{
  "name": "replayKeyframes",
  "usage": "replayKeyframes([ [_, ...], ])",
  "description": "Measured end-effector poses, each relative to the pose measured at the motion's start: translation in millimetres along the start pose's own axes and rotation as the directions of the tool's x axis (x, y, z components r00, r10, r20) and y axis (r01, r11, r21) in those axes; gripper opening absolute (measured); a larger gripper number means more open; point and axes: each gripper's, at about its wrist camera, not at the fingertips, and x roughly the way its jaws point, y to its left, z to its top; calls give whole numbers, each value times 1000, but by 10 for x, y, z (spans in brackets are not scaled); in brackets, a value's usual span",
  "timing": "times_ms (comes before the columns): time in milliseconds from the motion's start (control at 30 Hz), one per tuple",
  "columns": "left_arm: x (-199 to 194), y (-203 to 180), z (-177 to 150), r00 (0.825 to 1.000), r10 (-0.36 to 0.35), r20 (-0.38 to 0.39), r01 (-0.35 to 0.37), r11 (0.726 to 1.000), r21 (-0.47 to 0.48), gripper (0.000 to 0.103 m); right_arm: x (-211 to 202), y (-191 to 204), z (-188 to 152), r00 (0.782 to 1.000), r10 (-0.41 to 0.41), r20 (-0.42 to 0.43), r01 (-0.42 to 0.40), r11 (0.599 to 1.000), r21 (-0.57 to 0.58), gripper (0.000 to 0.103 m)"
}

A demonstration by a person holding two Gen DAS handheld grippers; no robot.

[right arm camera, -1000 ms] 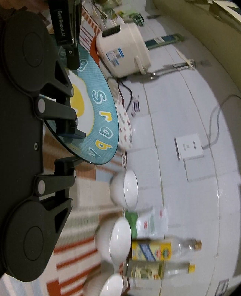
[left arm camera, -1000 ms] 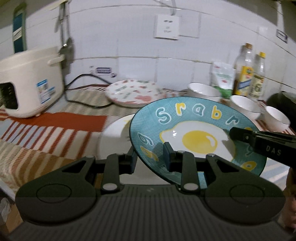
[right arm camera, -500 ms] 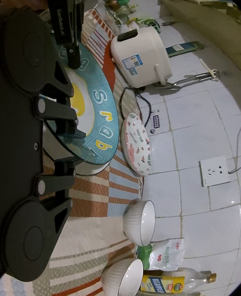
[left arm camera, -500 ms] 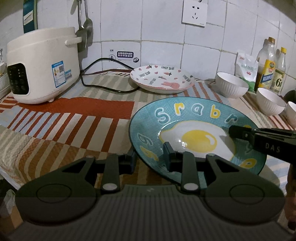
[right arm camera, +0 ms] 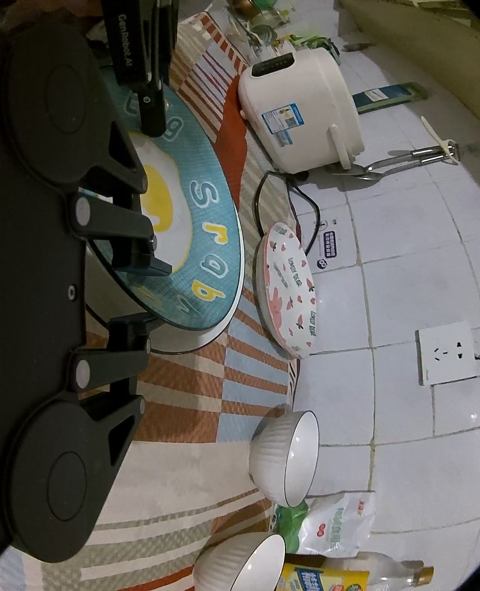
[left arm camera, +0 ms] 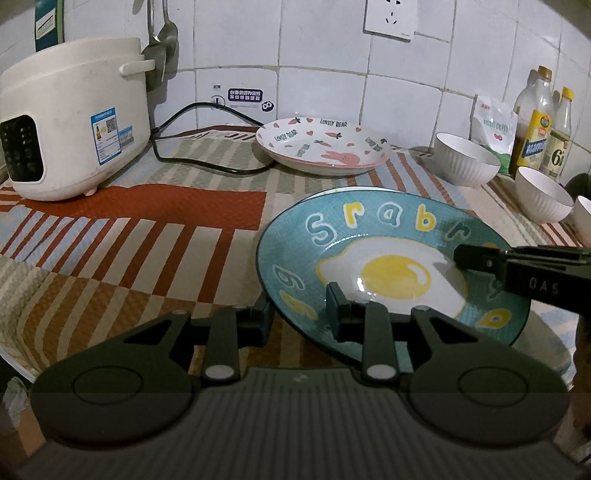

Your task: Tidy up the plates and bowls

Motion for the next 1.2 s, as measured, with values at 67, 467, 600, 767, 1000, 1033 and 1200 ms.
replayKeyframes([
  [67, 4, 12, 29, 1000, -9, -18, 9, 1000, 9, 28, 12, -56, 31, 999, 24, -24, -23, 1000, 19, 25],
  [467, 10, 62, 175, 988, -61, -144, 67, 997, 36, 28, 89, -208, 210, 978, 99, -182, -82, 992, 98, 24],
  [600, -106, -18, 171, 994, -8, -107, 20, 993, 115, 28, 74, -237, 239, 973, 110, -202, -89, 990, 111, 23],
  [767, -142, -88, 148, 996, 38, -83, -22, 982, 188, 20, 59, -193, 237, 976, 95, -197, -77, 992, 95, 25],
  [1000, -119, -68, 152, 996, 46, -81, -30, 980, 195, 17, 73, -153, 365, 955, 87, -284, -71, 995, 65, 30],
  [1033, -121, -75, 148, 996, 49, -78, -33, 980, 199, 17, 76, -160, 391, 949, 91, -303, -71, 995, 76, 30],
  [1200, -125, -67, 142, 996, 41, -80, -25, 981, 193, 16, 76, -107, 489, 923, 85, -374, -76, 996, 39, 33],
])
